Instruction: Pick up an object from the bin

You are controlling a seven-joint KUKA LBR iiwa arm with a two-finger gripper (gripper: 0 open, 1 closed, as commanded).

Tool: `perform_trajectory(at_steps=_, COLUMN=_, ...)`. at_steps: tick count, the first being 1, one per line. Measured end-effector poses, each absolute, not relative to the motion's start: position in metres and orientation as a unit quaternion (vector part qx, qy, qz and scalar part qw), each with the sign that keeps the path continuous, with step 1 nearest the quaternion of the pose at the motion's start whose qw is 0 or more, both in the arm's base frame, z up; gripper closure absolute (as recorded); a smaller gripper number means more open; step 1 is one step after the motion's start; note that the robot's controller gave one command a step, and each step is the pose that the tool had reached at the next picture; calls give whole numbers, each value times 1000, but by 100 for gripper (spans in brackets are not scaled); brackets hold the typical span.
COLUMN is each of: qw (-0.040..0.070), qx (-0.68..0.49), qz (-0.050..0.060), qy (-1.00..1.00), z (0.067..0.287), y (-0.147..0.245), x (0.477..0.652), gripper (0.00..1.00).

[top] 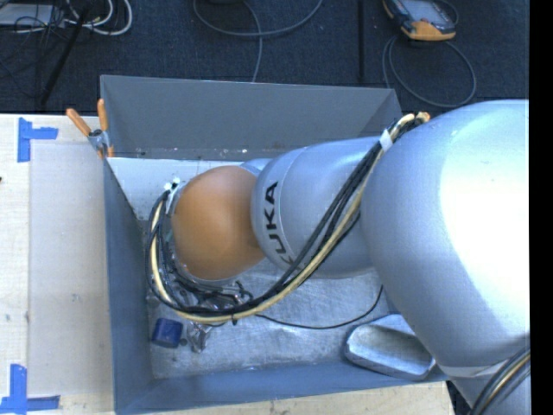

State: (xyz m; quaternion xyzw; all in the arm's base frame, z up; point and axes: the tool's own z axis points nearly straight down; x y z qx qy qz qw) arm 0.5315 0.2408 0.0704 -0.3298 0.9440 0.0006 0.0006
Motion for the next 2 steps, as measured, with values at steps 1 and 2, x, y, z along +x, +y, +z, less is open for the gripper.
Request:
perform_trajectory(at_steps=1, qw=-1, qx=-551, qz=1, qy=835, z=100, y=248, x=495, gripper=0)
perform_trajectory(at_steps=2, qw=1, qx=-531, qz=1, qy=848, z=102, y=248, x=513, gripper=0)
